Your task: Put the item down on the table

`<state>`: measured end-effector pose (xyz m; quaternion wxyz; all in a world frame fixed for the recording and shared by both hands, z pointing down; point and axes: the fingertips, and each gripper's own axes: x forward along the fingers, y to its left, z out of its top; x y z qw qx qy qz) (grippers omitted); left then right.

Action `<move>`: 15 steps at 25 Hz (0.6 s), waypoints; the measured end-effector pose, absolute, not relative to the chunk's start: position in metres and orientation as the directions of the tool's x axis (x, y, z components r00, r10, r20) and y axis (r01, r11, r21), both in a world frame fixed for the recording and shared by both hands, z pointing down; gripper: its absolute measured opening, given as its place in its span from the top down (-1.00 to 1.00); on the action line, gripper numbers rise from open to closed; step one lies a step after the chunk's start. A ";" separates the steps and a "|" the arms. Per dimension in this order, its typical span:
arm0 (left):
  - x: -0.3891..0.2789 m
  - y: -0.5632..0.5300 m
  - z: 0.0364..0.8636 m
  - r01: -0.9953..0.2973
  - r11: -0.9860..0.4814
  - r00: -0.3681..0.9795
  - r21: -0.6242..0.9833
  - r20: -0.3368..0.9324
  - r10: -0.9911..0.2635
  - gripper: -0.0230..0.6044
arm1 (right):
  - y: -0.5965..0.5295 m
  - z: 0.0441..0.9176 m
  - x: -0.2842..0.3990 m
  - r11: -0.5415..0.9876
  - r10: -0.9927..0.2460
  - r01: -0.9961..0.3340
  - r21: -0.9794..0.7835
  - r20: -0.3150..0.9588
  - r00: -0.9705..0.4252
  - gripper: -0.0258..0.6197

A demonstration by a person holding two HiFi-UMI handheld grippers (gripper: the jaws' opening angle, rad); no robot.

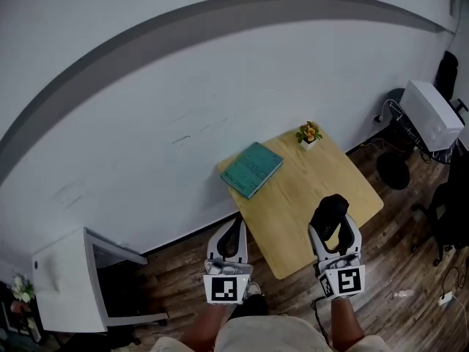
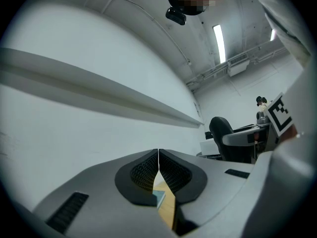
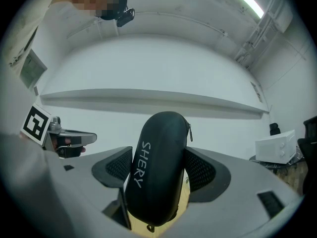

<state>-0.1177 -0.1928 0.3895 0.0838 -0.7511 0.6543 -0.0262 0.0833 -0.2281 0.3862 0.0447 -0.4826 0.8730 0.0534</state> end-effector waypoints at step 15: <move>-0.195 -0.262 0.396 -0.969 -0.200 0.216 -0.143 -0.105 -0.971 0.89 | -0.283 0.389 0.004 0.467 -0.871 -0.878 0.105 -0.114 -0.477 -0.14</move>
